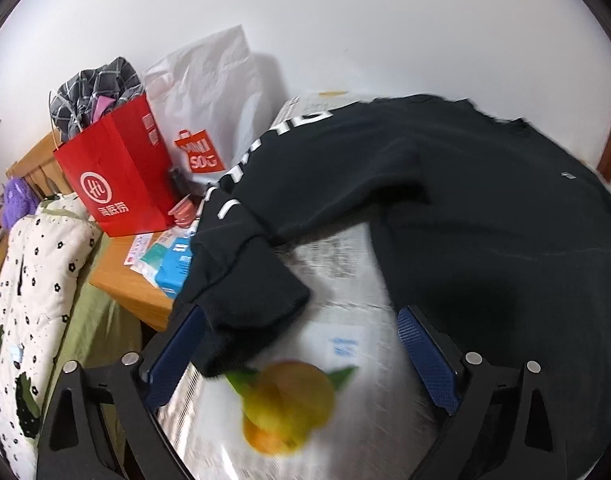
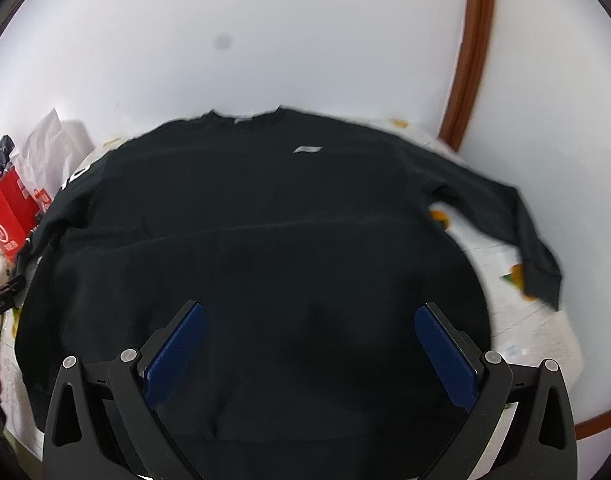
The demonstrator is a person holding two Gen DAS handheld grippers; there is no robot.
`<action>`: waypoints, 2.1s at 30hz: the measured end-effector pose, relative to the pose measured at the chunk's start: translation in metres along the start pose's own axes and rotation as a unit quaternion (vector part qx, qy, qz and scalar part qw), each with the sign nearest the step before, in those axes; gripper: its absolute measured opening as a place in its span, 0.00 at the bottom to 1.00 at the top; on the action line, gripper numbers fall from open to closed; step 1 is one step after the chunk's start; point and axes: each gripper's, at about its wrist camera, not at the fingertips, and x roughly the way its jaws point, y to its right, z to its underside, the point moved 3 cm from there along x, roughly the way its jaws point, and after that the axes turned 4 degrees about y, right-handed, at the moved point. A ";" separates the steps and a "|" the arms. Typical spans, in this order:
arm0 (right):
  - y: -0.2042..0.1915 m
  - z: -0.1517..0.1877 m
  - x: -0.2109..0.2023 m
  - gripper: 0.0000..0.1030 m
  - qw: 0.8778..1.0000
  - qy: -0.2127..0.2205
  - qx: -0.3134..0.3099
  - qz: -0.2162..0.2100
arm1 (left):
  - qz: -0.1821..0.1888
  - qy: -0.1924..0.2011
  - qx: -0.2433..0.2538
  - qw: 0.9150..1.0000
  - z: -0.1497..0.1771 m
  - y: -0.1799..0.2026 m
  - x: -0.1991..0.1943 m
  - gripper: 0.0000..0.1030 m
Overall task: Fold small clothes
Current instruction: 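Grasp the sweatshirt sleeve cuff with the left gripper and lift it, then lay the held sleeve across the sweatshirt body and open the left gripper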
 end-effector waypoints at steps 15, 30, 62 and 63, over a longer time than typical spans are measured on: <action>-0.014 -0.010 0.043 1.00 0.996 -0.033 0.017 -0.084 | -0.014 0.004 -0.021 1.000 -0.031 -0.013 0.017 0.14; 0.067 -0.014 0.038 1.00 0.998 -0.005 0.024 -0.060 | 0.131 0.088 0.031 0.987 -0.130 0.154 -0.053 0.14; 0.121 0.000 0.051 1.00 0.999 -0.010 0.029 -0.040 | 0.205 0.079 0.076 0.973 -0.118 0.254 -0.046 0.62; 0.113 -0.006 0.055 1.00 0.999 -0.010 0.025 -0.046 | 0.197 0.076 0.072 0.975 -0.117 0.242 -0.041 0.62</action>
